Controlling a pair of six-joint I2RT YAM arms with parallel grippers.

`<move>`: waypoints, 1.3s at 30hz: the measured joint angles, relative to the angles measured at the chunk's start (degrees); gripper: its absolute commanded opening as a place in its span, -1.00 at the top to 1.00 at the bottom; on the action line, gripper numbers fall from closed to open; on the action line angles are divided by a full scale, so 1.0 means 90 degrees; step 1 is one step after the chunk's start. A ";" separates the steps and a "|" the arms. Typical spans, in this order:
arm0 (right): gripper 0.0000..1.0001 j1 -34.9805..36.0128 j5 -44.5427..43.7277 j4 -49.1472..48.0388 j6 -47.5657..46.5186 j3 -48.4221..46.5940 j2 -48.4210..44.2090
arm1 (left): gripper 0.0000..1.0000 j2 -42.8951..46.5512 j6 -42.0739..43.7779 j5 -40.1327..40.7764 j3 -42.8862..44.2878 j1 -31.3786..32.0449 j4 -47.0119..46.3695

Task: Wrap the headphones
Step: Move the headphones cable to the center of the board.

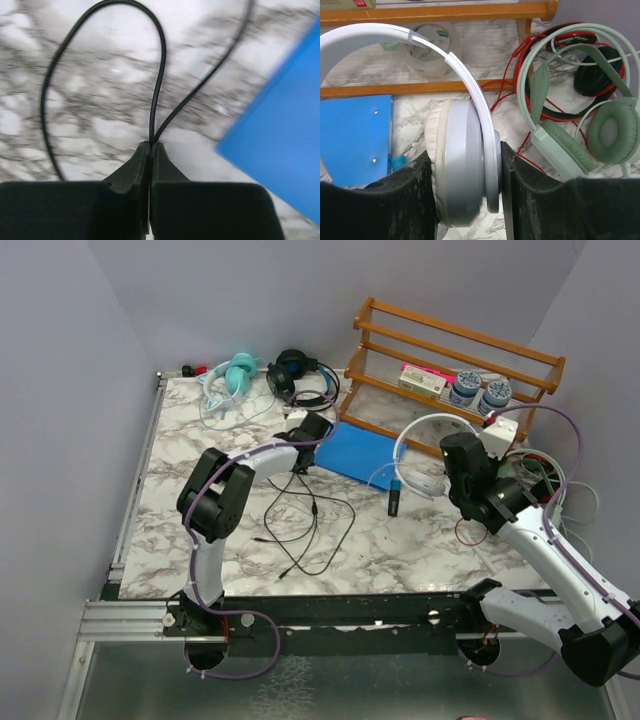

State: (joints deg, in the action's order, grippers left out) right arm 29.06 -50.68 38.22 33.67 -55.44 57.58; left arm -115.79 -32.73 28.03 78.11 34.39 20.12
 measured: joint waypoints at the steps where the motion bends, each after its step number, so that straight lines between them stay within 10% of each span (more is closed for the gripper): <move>1: 0.42 0.0000 -0.0049 0.0019 0.0002 0.0000 -0.0046 | 1.00 0.0032 -0.0066 0.0051 -0.0002 -0.0189 0.0114; 12: 0.37 0.0000 -0.1258 0.1600 0.1615 -0.0386 -0.0180 | 1.00 0.1328 -0.0478 0.0124 0.0648 -0.3196 0.0682; 19: 0.26 -0.0024 -0.1020 0.1620 0.1331 -0.0325 -0.0304 | 1.00 0.1508 -0.0748 0.0393 0.1452 -0.3949 0.0738; 24: 0.24 -0.0027 0.0687 0.0709 0.0146 -0.0022 -0.0134 | -0.64 0.1530 -0.0600 0.0457 0.1474 -0.3976 0.0920; 31: 0.21 -0.0027 0.3405 -0.0425 -0.1469 0.0296 0.0034 | -0.81 0.1700 0.0265 -0.0777 0.1260 -0.3534 0.0928; 39: 0.29 -0.0010 0.4743 -0.1030 -0.2040 -0.0211 0.1355 | -0.98 0.2691 0.1294 -0.3315 0.0189 -0.1280 0.0262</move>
State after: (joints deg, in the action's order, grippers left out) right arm 28.97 -7.99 28.95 15.31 -57.34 69.78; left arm -91.57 -21.08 -1.80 79.81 22.87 22.48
